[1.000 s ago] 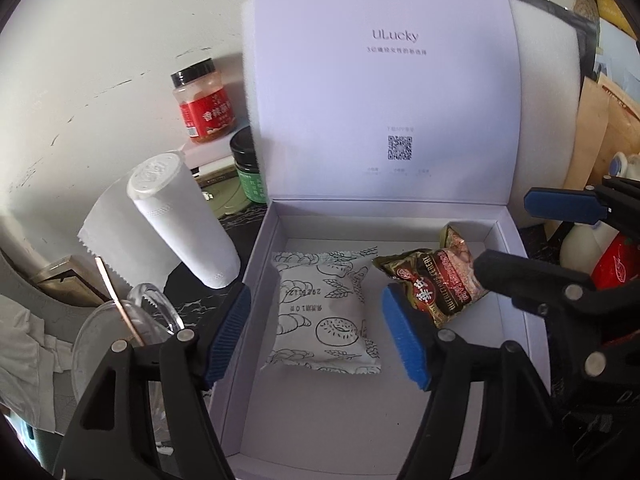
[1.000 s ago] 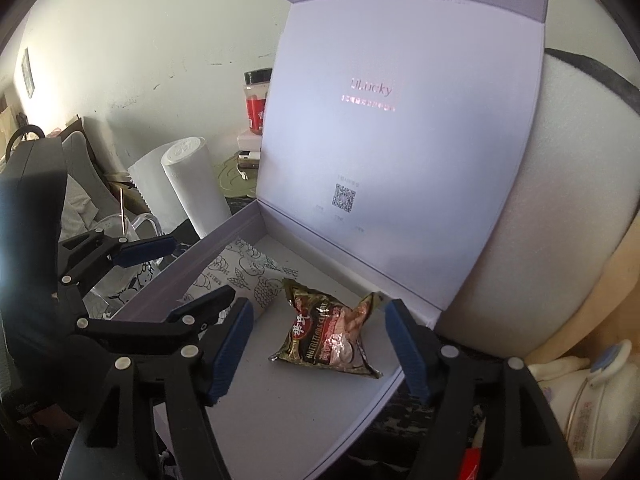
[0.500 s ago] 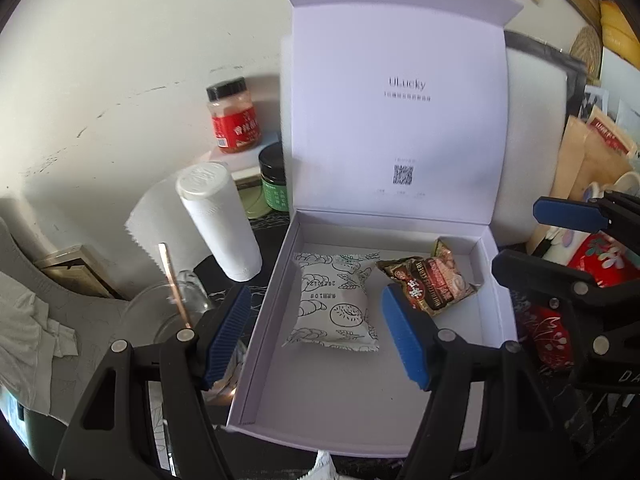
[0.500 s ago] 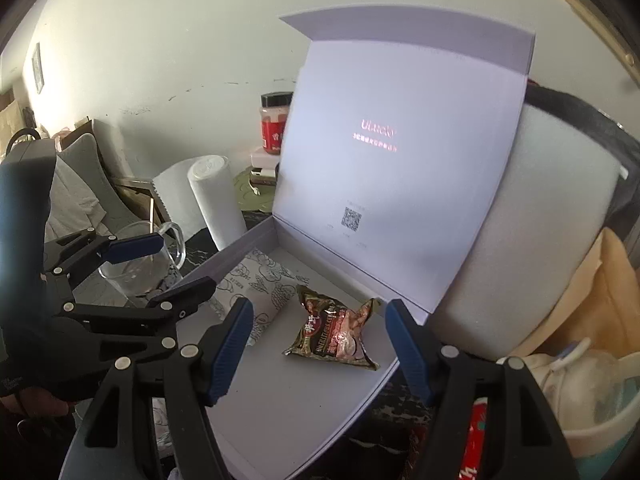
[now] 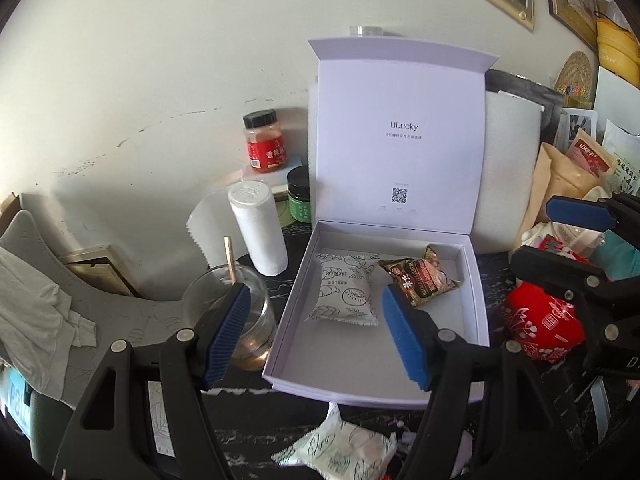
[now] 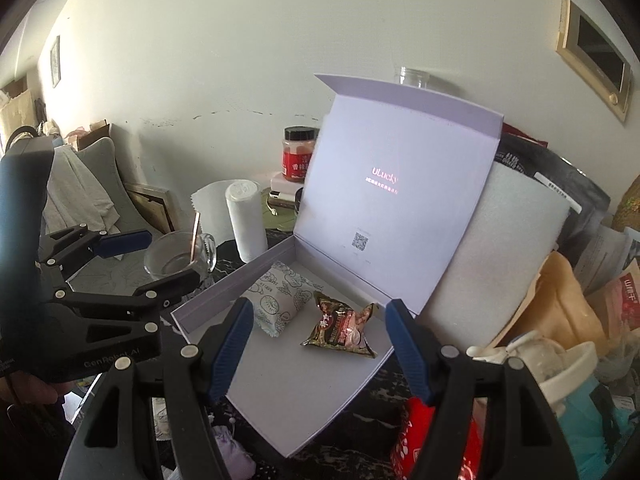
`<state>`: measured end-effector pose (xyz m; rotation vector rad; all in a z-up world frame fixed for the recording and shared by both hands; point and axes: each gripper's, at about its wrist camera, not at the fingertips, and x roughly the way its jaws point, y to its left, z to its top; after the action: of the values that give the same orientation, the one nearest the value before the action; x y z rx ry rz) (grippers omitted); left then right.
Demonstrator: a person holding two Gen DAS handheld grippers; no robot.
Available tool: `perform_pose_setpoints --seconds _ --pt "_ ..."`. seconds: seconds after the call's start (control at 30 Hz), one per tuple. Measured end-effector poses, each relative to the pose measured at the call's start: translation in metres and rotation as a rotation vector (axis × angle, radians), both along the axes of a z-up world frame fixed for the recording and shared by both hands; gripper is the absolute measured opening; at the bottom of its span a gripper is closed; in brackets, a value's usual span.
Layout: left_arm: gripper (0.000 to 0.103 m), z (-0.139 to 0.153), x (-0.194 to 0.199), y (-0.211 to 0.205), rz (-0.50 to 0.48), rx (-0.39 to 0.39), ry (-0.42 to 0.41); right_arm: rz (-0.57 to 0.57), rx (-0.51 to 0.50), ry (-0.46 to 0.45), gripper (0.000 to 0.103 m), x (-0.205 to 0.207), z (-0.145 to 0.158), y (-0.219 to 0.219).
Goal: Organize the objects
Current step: 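Open both tools and withdraw them up out of the white box, then move left tool toward the red spicy strip packet while right tool approaches the black case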
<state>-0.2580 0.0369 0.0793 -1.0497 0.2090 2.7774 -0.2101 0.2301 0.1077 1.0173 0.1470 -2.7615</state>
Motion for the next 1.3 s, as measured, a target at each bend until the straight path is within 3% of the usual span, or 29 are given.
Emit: perform_pose_setpoints --seconds 0.43,0.8,1.3 --pt "0.07 0.025 0.069 -0.011 0.036 -0.009 0.038 0.03 0.006 0.012 0.069 0.059 0.011 -0.013" --pt "0.072 0.019 0.129 -0.01 0.057 -0.042 0.048 0.037 0.013 -0.019 0.071 0.105 -0.004 -0.018" --pt "0.075 -0.01 0.193 -0.01 0.053 -0.022 -0.008 0.069 0.0 -0.072 0.072 0.162 -0.034 -0.022"
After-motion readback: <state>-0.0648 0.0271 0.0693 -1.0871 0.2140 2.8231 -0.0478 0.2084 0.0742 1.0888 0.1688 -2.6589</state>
